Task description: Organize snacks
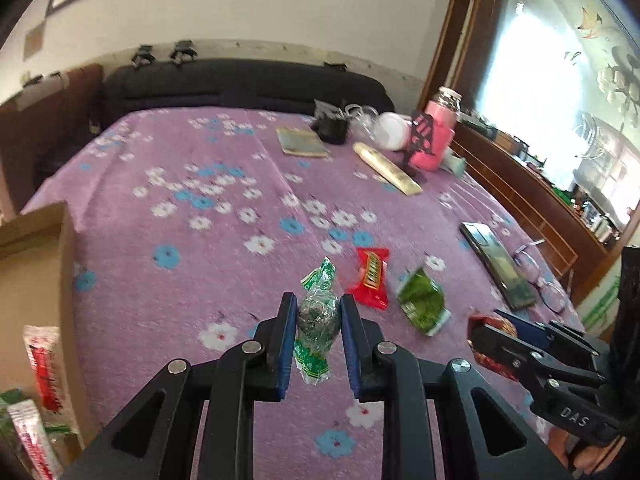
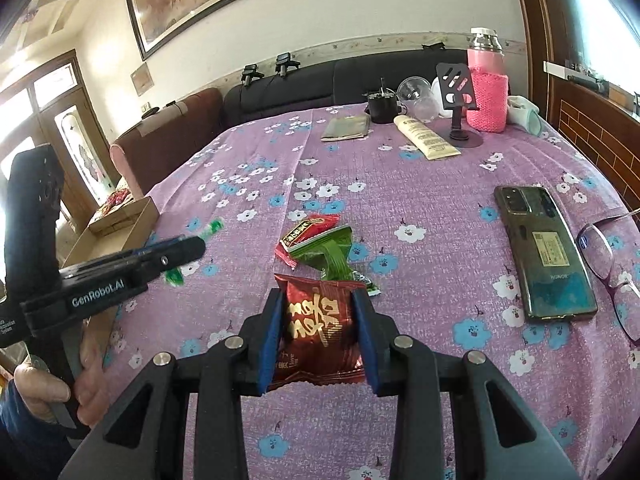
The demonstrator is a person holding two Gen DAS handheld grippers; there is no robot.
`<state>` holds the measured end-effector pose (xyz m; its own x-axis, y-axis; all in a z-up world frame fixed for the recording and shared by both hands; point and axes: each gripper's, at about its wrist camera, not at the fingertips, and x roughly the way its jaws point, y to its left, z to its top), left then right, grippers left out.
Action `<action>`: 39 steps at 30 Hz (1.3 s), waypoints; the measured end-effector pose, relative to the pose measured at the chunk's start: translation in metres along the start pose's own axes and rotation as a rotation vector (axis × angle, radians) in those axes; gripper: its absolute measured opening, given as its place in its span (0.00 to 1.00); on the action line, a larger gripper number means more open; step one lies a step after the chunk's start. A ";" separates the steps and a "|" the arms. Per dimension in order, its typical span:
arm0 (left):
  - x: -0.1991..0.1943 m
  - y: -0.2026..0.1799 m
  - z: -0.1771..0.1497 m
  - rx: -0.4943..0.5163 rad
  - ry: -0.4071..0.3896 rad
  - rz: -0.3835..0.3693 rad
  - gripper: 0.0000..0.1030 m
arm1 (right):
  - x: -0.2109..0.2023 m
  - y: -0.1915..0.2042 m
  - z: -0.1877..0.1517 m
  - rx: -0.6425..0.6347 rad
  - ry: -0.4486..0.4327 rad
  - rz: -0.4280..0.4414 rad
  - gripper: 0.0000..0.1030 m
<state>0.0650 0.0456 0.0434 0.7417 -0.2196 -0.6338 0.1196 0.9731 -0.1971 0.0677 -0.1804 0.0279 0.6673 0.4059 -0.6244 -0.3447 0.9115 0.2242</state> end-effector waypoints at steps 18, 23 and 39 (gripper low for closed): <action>-0.004 -0.004 0.001 0.039 -0.037 0.058 0.21 | 0.000 0.000 0.000 -0.001 0.002 -0.005 0.32; -0.004 -0.004 0.001 0.040 -0.040 0.062 0.21 | 0.001 0.000 0.000 0.000 0.002 -0.005 0.32; -0.009 -0.005 0.001 0.045 -0.061 0.064 0.21 | 0.000 -0.001 0.001 -0.001 -0.004 -0.008 0.32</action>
<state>0.0582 0.0425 0.0516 0.7872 -0.1535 -0.5972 0.0991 0.9874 -0.1232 0.0683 -0.1812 0.0285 0.6726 0.3992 -0.6231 -0.3401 0.9146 0.2189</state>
